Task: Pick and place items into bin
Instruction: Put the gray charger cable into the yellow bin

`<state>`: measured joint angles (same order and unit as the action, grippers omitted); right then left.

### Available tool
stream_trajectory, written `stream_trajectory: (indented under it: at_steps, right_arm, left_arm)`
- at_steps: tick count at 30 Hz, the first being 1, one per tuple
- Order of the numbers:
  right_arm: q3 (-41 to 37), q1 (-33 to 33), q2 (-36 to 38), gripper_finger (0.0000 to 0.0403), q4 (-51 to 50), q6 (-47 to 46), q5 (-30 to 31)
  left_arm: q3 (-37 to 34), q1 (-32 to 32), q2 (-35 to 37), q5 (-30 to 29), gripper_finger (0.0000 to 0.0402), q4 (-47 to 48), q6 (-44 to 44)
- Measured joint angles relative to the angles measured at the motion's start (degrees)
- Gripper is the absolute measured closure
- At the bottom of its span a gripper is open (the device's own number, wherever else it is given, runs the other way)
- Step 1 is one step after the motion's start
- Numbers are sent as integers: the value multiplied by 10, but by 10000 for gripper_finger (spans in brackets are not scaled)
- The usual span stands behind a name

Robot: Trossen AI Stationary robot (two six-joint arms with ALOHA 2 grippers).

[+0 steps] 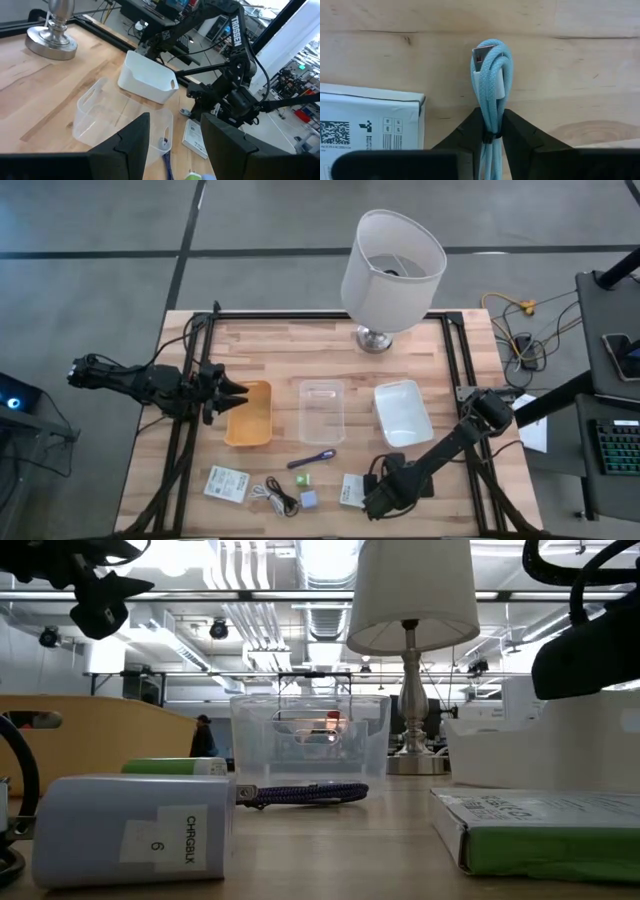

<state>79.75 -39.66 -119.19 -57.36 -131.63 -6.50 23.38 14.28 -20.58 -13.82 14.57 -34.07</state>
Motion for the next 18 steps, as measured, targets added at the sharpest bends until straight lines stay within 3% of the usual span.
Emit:
stream_trajectory:
  at_steps: [18]
  right_arm:
    - [-2,-1,2,365,10,58,12]
  left_arm:
    - [0,0,-4,-15,240,0,0]
